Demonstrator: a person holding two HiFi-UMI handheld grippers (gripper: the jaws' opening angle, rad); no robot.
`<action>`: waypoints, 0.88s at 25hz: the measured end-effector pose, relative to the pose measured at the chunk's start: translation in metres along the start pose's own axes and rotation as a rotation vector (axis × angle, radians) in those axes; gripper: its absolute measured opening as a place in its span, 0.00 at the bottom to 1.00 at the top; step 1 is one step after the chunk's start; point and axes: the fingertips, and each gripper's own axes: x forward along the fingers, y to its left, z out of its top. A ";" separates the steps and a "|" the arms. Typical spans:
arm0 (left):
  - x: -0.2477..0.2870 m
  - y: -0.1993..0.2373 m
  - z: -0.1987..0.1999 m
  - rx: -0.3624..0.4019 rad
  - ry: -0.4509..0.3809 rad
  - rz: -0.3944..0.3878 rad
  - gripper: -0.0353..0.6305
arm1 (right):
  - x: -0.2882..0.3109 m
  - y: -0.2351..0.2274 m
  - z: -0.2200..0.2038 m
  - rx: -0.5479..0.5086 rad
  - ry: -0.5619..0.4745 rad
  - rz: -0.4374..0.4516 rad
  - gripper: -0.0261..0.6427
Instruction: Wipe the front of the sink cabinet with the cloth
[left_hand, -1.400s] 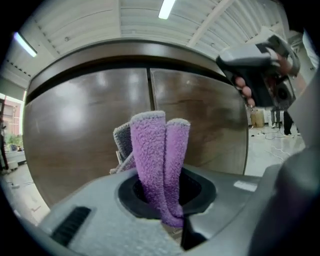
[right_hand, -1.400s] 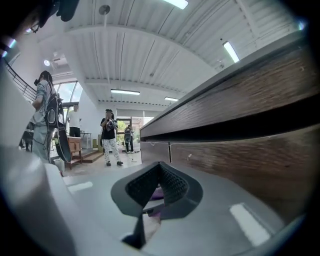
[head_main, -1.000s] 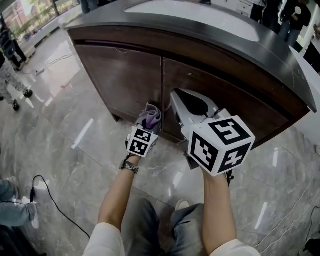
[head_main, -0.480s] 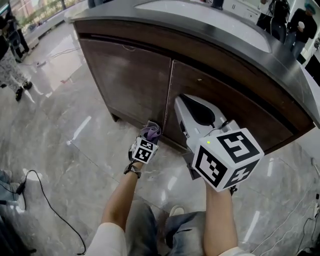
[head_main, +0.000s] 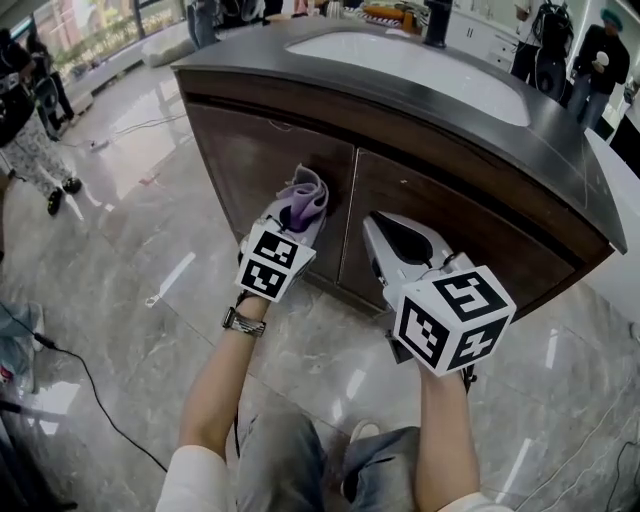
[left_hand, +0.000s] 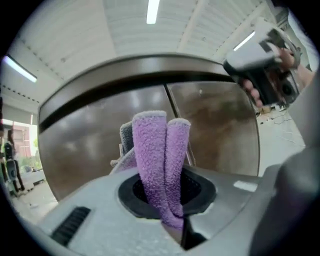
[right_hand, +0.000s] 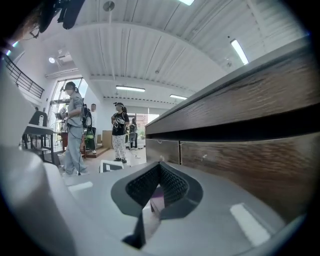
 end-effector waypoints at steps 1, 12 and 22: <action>-0.003 0.008 0.016 0.022 0.002 0.006 0.13 | -0.002 0.001 0.000 -0.001 0.001 -0.004 0.05; -0.028 0.042 0.107 0.011 -0.131 0.018 0.13 | -0.010 0.007 0.007 0.003 -0.013 -0.039 0.05; -0.008 0.049 -0.003 -0.255 -0.098 0.053 0.13 | 0.000 0.014 0.007 0.021 -0.014 -0.013 0.05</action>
